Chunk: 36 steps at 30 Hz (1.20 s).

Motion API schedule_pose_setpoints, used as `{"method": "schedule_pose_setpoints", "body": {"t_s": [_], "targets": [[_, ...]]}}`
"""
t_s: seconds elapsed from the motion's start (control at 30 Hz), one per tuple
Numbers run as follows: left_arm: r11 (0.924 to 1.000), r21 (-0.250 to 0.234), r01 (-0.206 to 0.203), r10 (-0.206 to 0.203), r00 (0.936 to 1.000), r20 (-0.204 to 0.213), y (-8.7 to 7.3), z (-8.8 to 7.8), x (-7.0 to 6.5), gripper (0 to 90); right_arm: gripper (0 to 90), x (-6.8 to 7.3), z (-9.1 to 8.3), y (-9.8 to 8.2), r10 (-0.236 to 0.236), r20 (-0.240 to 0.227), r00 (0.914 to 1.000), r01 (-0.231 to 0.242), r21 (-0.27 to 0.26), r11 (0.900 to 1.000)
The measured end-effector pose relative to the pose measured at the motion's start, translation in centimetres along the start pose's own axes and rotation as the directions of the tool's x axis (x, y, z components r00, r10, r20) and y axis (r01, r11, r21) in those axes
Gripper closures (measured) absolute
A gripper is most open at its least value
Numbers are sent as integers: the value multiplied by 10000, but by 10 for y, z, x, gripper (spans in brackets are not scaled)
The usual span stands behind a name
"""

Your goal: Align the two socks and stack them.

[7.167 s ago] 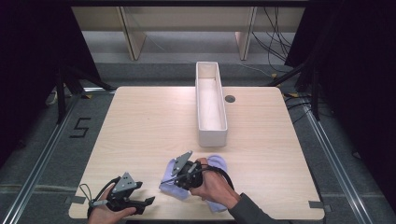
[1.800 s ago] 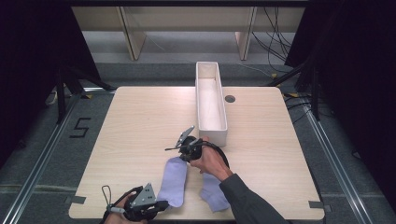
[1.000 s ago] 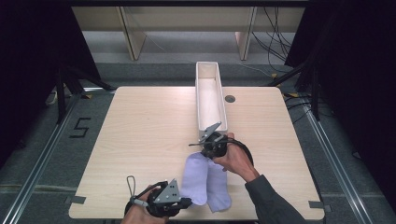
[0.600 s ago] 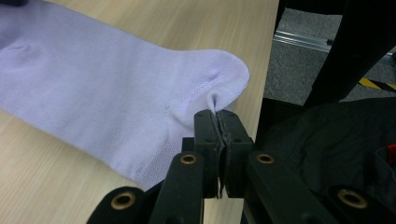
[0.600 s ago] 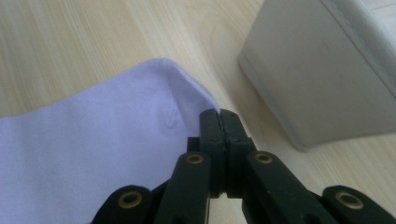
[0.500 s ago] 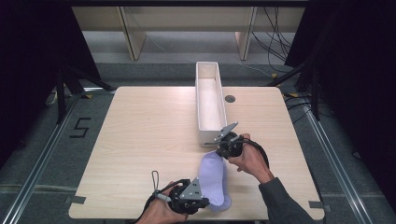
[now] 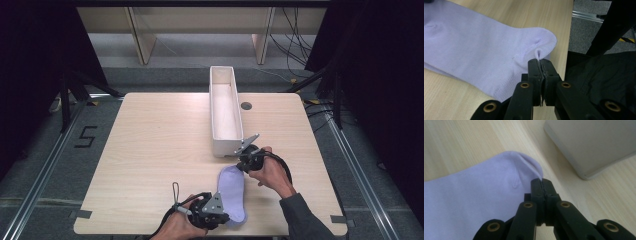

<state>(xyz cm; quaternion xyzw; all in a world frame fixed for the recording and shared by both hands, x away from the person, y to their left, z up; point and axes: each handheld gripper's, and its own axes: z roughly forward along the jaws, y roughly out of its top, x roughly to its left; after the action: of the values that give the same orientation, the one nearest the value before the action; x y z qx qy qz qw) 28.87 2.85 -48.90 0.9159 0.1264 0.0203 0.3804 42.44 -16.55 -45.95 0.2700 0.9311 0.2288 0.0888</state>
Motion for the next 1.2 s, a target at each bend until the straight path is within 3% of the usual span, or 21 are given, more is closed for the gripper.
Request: {"method": "schedule_pose_setpoints", "body": {"t_s": [0.13,0.37,0.43,0.57,0.7,0.93,1.07,1.1,1.13,1.2], "targets": [[10000,9,-72,72,10000,59,0,5,-2,868,892,-1,4,-2,132,-84,9999,-132,0,9999],[9999,37,-97,97,10000,2,-1,2,-3,867,890,-1,3,0,-236,-66,9997,235,-181,9996],[9999,39,-95,95,9999,-49,-1,2,-3,866,889,1,1,1,-35,-66,10000,33,-208,9998],[9998,90,-172,172,9999,-9,-2,5,-4,851,855,1,7,3,-147,-112,9998,145,-154,9998],[9999,123,97,-98,9999,104,-3,7,-4,754,761,-1,9,3,57,0,10000,-57,-139,9999],[9960,-581,678,-672,9977,124,2,-5,-3,595,761,0,-3,2,-112,331,9994,128,-478,9988],[9916,-912,921,-914,9957,116,1,-15,3,567,752,5,-9,2,-153,385,9991,173,-532,9984],[9898,-998,1017,-1010,9948,120,0,-17,5,564,744,6,-9,2,-359,322,9988,375,-525,9979],[9892,-1013,1058,-1058,9944,49,-2,-19,8,560,737,10,-12,1,-40,417,9991,60,-479,9988],[9881,-1013,1158,-1163,9932,18,-3,-20,11,559,728,10,-13,1,-365,363,9987,383,-483,9981]]}}
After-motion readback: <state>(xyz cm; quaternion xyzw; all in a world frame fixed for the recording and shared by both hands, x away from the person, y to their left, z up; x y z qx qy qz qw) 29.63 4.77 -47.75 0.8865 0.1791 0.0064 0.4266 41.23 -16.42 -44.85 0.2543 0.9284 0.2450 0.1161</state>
